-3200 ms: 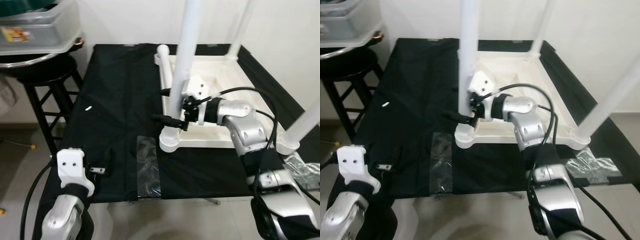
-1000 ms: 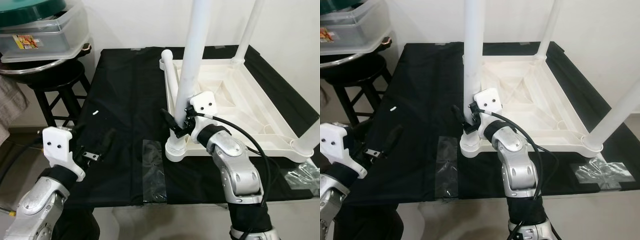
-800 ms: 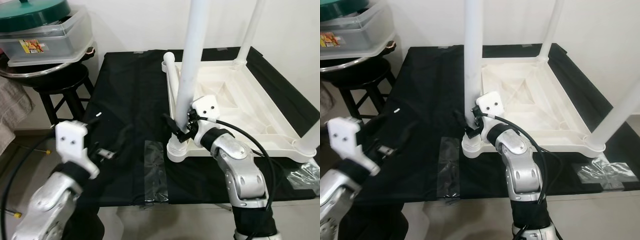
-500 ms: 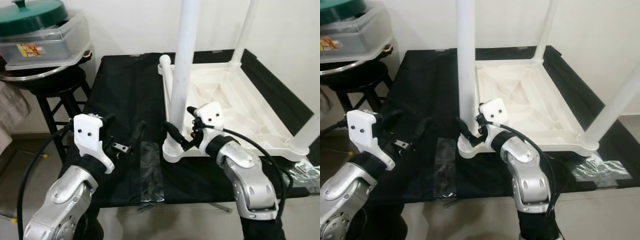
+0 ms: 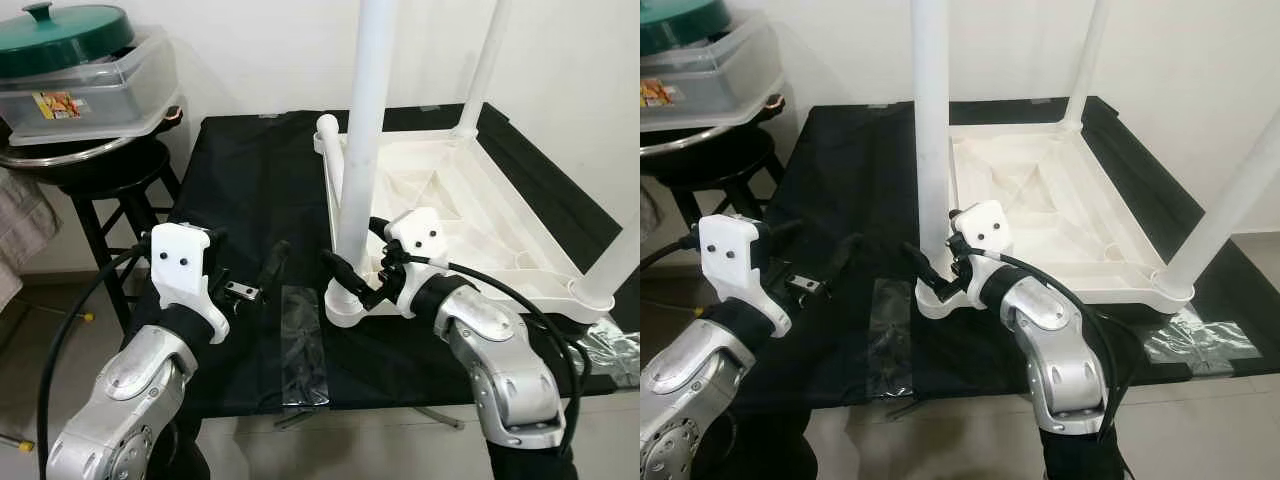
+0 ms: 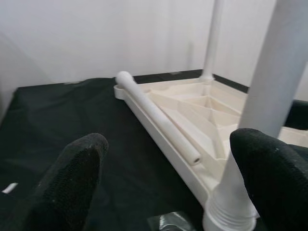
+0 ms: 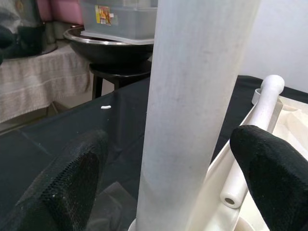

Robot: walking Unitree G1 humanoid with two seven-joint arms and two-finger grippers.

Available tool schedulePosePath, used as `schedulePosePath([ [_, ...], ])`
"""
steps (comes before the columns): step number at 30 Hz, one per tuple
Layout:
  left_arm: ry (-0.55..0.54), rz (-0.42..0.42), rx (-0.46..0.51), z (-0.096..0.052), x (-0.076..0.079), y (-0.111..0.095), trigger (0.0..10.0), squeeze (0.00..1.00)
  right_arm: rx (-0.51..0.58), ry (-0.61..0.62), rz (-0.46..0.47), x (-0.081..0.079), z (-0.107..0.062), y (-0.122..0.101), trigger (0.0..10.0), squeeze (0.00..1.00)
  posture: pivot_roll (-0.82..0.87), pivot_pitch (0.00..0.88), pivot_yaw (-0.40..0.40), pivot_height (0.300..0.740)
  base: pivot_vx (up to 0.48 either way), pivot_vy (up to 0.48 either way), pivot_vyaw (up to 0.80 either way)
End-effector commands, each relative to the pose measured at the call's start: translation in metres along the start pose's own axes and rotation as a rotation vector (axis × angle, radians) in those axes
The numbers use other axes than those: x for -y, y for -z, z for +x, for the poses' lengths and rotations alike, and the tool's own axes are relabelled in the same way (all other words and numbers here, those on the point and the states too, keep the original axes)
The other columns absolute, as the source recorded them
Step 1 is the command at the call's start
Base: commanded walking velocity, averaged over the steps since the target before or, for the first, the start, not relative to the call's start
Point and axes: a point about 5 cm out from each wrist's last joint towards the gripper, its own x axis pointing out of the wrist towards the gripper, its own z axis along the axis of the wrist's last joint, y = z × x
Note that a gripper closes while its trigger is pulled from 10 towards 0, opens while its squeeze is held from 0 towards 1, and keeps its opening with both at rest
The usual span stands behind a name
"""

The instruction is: Building children table

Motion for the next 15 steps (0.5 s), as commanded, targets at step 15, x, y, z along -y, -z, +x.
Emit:
schedulePosePath([
  [15, 0.035, 0.257, -0.041, -0.037, 0.0, 0.014, 10.0, 0.0, 0.11, -0.285, -0.069, 0.049, 0.027, -0.036, 10.0, 0.0, -0.01, 0.197, -0.044, 0.74, 0.0, 0.0, 0.0],
])
